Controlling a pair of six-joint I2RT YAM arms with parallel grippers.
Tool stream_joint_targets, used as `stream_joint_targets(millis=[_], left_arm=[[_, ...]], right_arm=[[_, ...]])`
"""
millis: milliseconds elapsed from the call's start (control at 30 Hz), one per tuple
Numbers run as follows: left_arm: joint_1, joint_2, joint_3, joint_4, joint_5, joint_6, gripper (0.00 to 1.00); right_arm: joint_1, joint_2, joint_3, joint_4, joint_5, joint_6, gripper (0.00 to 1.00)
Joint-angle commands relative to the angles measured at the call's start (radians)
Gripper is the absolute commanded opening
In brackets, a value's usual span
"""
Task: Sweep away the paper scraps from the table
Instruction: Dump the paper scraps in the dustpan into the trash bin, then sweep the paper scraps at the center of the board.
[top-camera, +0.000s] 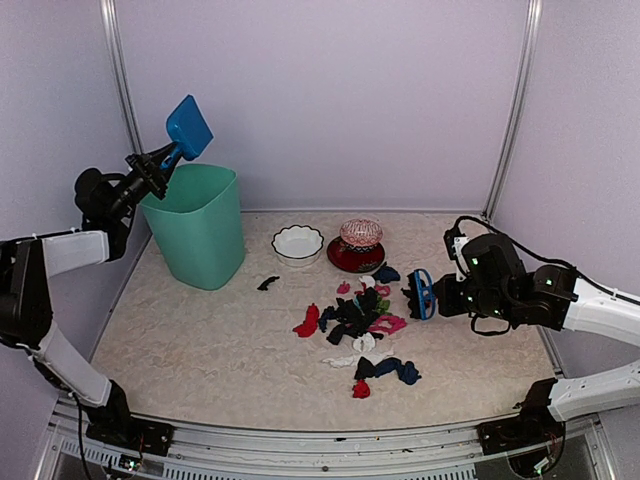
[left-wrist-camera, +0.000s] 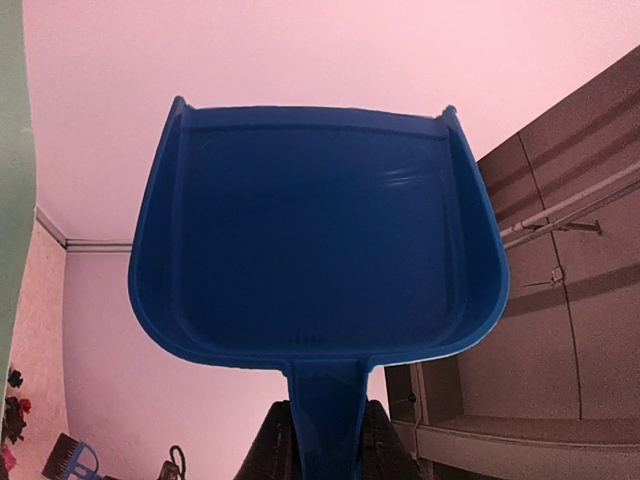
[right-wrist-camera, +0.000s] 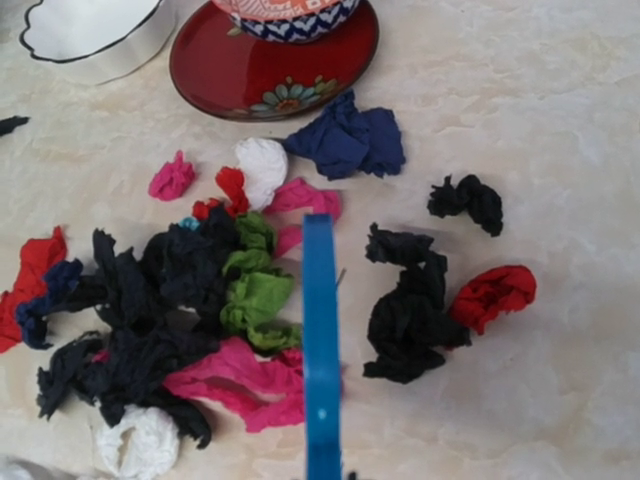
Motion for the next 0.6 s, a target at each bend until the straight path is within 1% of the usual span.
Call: stream_joint_targets(millis=[0,67,167,367,567], left_arm=[[-0.029,-0.016,0.112,-0.083,0.073,0.097,0.00],[-0.029,-0.031,0.166,-0.164,0.116,0.174,0.00],[-0.028,-0.055,0.218,-0.209,0.174,0.244,0.00],[-0.027,-0.133,0.290,-0.478,0.256,0.507,0.00],[-0.027,-0.193,0.380,-0.853,0.271,0.852,0.00]], right_arm=[[-0.011,-0.015,0.021,0.030,-0.020,-0.002,0.00],[-0.010,-0.019,0.029,0.059,-0.044,-0.022,0.00],[-0.009,-0.021,0.040,0.113,-0.098,-0.051,0.00],[-0.008,-0.001,0.062,0.283,-0.250,-0.069,0.00],[0.020,0.126,0.112,0.423,-0.377,0.018,0.00]])
